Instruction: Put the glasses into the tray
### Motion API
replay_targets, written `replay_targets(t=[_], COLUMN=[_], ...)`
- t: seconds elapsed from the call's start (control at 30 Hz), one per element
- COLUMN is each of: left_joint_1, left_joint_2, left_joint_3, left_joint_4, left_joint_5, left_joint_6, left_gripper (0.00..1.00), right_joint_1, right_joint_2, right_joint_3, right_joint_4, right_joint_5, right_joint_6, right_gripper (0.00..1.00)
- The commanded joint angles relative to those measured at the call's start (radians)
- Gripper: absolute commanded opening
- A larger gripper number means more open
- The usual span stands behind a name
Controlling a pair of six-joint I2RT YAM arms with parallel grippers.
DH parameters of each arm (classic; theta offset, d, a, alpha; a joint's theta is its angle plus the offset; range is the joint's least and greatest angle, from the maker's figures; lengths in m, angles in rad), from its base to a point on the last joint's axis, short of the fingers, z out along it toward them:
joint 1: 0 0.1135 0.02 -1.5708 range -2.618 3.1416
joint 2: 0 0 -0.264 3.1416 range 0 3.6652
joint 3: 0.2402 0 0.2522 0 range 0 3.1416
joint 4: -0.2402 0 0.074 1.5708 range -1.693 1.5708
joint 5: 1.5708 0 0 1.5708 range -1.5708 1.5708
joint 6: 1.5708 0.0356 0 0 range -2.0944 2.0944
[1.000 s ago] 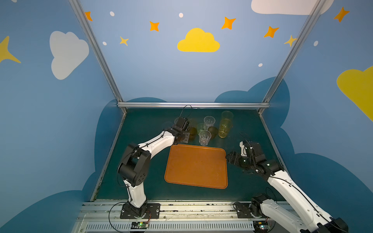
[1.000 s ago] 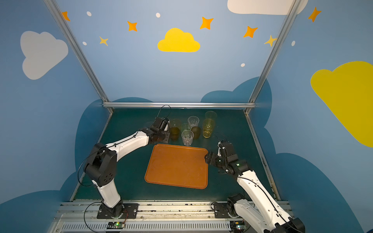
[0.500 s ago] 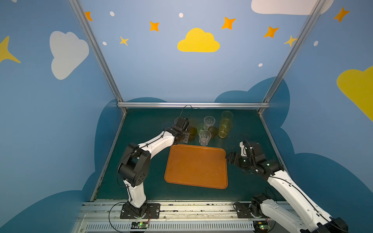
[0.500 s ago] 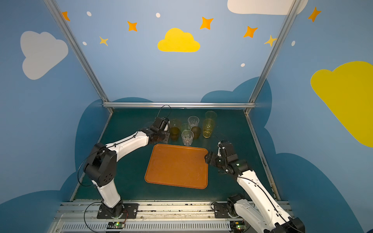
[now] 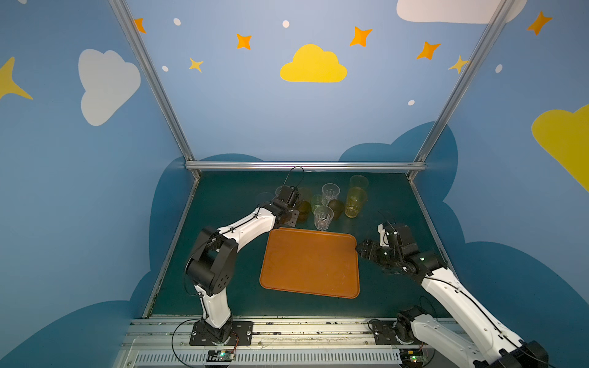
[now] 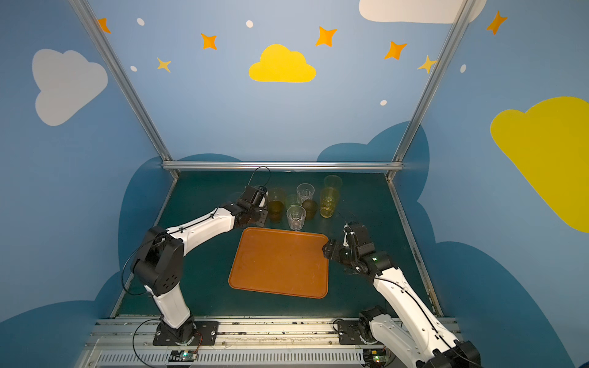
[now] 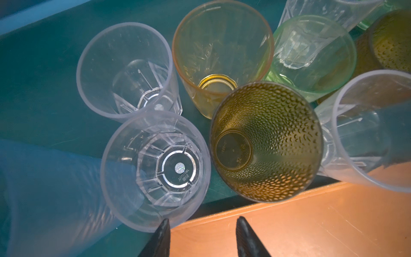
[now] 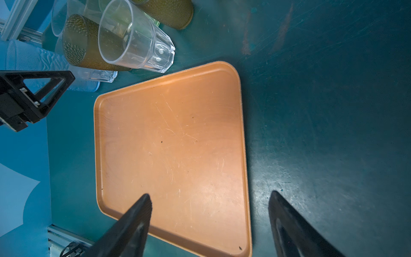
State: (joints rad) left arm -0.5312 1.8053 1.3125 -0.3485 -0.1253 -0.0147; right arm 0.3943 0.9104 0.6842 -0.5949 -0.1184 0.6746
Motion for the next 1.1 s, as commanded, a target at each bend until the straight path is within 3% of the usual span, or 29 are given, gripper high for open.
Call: replay_targets(t=[0.0, 1.07], left_joint_1=[-0.002, 0.007], left_joint_2=[-0.022, 0.083], left_joint_3=[-0.004, 0.031], left_joint_4=[-0.002, 0.000], left_joint_5=[-0.012, -0.032], left_joint_6=[0.027, 0.110], left_gripper=[0.48, 0.47], right_joint_1=[-0.005, -0.011], right_joint_2=[0.004, 0.042], right_joint_3=[-0.008, -0.007], right_joint_4=[0.007, 0.023], right_joint_5=[-0.007, -0.026], right_joint_6=[0.003, 0.001], right_gripper=[0.82, 0.82])
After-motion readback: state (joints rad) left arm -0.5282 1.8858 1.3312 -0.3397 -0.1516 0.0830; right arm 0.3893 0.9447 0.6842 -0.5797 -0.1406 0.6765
